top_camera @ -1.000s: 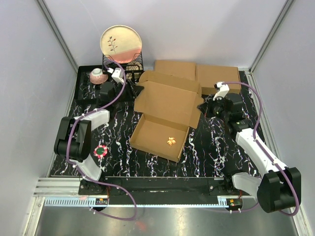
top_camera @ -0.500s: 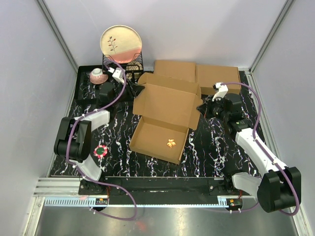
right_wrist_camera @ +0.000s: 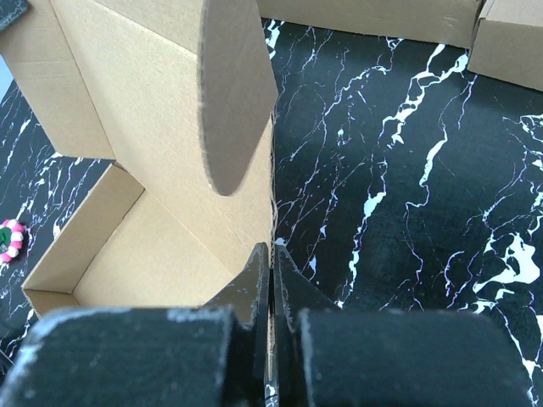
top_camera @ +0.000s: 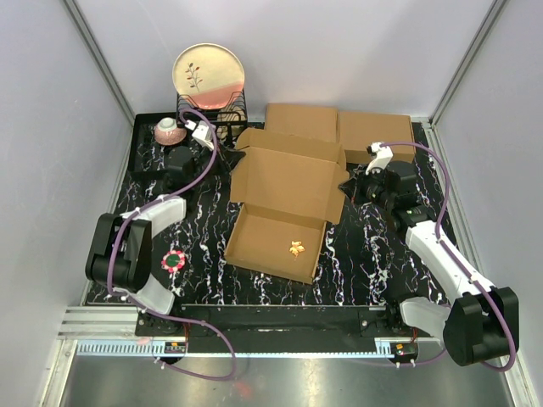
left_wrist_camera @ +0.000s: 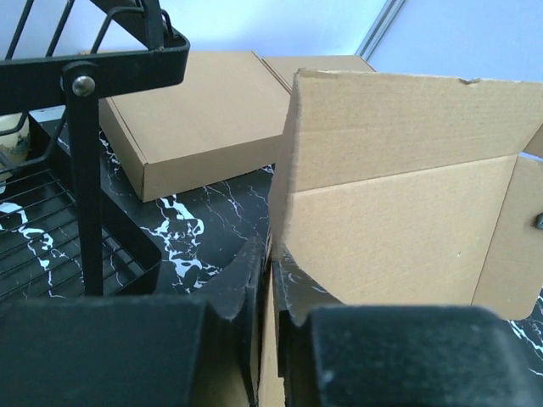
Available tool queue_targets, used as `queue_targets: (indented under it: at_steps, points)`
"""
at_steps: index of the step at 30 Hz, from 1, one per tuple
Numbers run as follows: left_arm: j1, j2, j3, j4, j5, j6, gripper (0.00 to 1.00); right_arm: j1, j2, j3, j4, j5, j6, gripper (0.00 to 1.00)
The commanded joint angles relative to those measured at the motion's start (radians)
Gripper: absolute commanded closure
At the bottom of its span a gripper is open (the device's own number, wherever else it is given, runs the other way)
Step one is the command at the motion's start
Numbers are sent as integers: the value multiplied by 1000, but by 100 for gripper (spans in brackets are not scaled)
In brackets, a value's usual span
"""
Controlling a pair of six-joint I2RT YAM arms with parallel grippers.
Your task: Fold the paper box
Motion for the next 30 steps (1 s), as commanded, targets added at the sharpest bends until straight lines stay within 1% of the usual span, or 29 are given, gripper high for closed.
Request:
queue_targets:
  at_steps: [1,3,5,7,10,11,14,17,18,21,22,24,25,27,28,29,30]
  points:
    - [0,-52,-22,21,-37,54,95,12,-8,29,24,-2,-2,100]
    - [-2,-53,-22,14,-37,55,94,11,-7,29,23,-4,1,100]
    - [-2,-56,-22,3,-36,55,89,12,-5,32,23,-4,1,100]
    - [-5,-65,-28,-3,-39,58,88,12,-7,33,23,-5,2,100]
    - [-11,-82,-44,-8,-54,68,76,14,-5,36,23,-5,1,100]
    - [-11,-87,-45,-14,-59,71,68,14,-5,36,23,-4,1,100]
    - [-12,-101,-45,-37,-69,83,65,14,-5,35,23,-4,2,100]
    - [-14,-108,-48,-48,-85,94,67,14,-7,33,23,-4,4,100]
    - [-14,-110,-51,-46,-85,97,73,16,-7,33,23,-4,5,100]
    - [-15,-105,-57,-46,-80,97,82,14,-7,32,23,-5,7,100]
    - [-17,-104,-59,-48,-77,98,87,14,-7,32,23,-5,5,100]
    - [-22,-101,-62,-48,-74,101,92,14,-8,35,21,-4,5,100]
    - [-23,-101,-67,-43,-71,103,100,16,-11,36,23,-2,7,100]
    - [-31,-108,-71,-39,-76,98,100,16,-15,46,21,13,19,99]
    - [-35,-113,-71,-37,-74,98,100,16,-18,50,21,28,30,91]
    - [-43,-116,-73,-35,-80,98,100,14,-22,61,17,41,42,80]
    - [-48,-124,-71,-40,-88,104,100,16,-33,67,13,62,48,59]
